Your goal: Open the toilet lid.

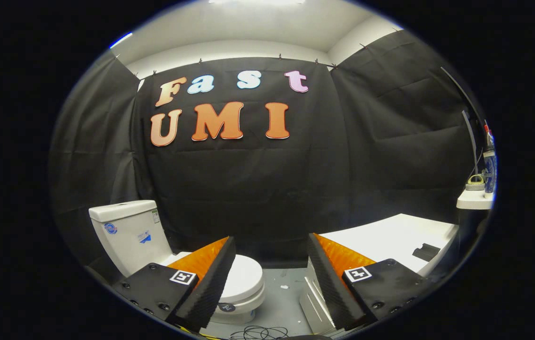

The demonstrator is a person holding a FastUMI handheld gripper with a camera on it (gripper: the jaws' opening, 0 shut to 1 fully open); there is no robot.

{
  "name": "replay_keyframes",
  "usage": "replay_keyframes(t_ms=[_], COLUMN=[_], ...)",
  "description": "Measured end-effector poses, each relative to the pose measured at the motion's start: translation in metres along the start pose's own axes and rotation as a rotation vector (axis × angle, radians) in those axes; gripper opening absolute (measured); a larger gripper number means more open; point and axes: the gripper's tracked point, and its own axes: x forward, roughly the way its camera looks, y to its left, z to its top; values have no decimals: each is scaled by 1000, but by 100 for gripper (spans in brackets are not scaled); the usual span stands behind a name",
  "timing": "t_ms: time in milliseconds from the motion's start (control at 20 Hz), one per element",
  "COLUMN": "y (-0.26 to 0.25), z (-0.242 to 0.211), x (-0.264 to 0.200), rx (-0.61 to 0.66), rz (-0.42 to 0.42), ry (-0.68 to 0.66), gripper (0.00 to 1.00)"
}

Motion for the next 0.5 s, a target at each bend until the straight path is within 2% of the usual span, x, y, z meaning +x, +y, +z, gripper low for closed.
replay_keyframes(t_ms=[500], y=[2], z=[-4], x=[0], rx=[5], rz=[2], ry=[20], gripper=[98])
